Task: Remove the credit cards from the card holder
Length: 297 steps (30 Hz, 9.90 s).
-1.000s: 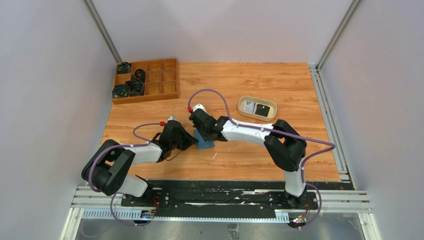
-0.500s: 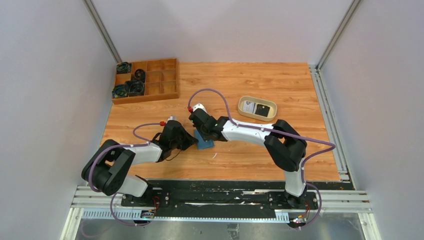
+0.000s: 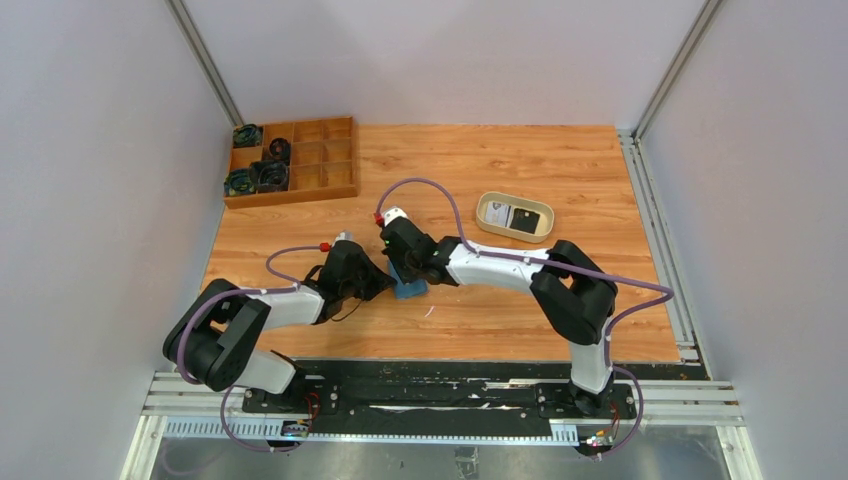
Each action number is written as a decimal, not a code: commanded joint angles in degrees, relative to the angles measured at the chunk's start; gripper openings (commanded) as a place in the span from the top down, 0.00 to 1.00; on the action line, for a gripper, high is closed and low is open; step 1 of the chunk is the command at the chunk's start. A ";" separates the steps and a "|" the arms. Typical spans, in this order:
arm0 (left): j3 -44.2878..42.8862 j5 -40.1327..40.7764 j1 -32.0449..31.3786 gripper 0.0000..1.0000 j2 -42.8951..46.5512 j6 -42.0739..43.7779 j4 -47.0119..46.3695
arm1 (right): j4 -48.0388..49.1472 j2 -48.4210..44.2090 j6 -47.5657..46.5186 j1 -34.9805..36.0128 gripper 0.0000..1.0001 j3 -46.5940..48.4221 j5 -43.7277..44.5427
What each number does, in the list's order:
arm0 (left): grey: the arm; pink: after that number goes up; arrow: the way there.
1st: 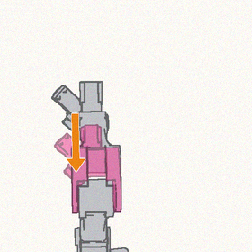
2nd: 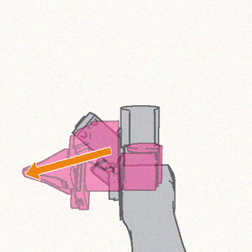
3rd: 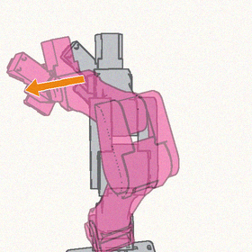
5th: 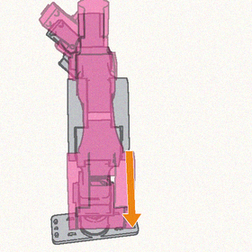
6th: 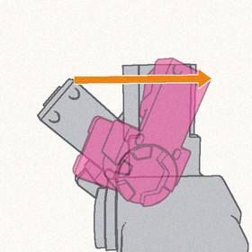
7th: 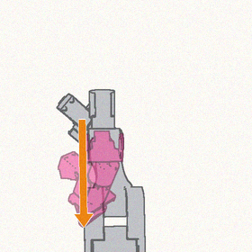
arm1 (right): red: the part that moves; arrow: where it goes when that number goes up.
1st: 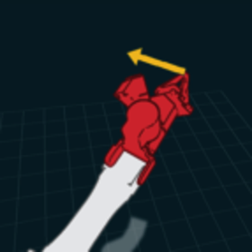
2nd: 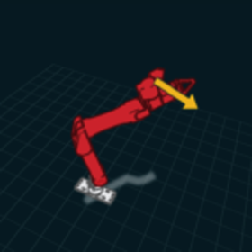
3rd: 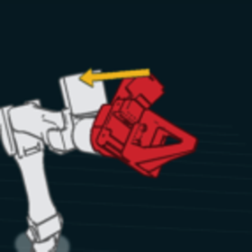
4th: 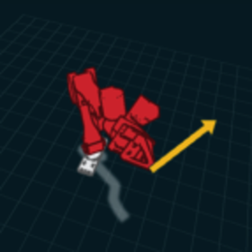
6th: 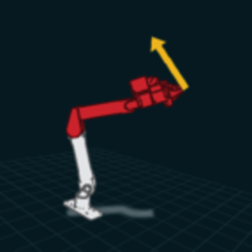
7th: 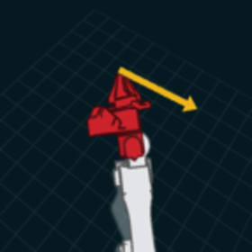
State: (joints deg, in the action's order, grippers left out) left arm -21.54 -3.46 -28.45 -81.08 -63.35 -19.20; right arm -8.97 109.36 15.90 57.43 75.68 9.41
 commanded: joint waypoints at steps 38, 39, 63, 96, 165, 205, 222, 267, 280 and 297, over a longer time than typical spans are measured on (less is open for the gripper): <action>1.76 1.44 0.15 1.00 -3.00 3.14 8.77 | 10.83 1.87 6.03 -4.09 1.00 -10.72 -4.61; 1.83 1.51 0.16 1.00 -2.82 3.25 8.92 | 12.07 1.69 6.78 -4.70 1.00 -11.94 -5.24; -1.35 3.29 0.15 1.00 -0.54 5.54 15.52 | 39.27 -2.06 16.83 -14.98 0.99 -22.36 -31.21; -1.08 3.29 0.15 1.00 -0.49 6.62 15.56 | -0.94 -2.56 -9.48 2.83 0.52 -5.84 9.48; -1.40 3.29 0.15 1.00 -1.66 7.19 15.80 | 2.78 5.06 -7.06 -0.76 1.00 -1.64 -2.01; -1.73 3.29 0.15 1.00 -3.08 7.54 15.52 | 13.02 -16.04 -3.56 -5.70 0.54 -12.50 -9.52; -2.42 3.30 0.15 1.00 -4.36 7.81 15.60 | 0.30 -3.86 -0.20 -6.89 0.81 -4.79 -6.96; -3.51 3.29 0.15 1.00 -4.62 8.60 16.56 | 11.46 -3.17 5.06 -12.24 0.54 -9.49 -15.21; -0.37 1.04 0.23 1.00 -4.27 9.79 5.85 | 44.63 -4.79 28.35 -23.65 0.50 -29.83 -36.67; 2.50 -0.48 2.43 1.00 -9.88 9.67 -0.61 | 74.88 7.12 49.87 -25.69 0.51 -38.82 -43.77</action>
State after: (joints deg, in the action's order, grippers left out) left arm -22.06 -7.05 -26.57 -86.39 -56.16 -27.53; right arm 62.46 114.39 62.70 32.21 37.74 -33.26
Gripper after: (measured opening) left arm 0.029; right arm 0.494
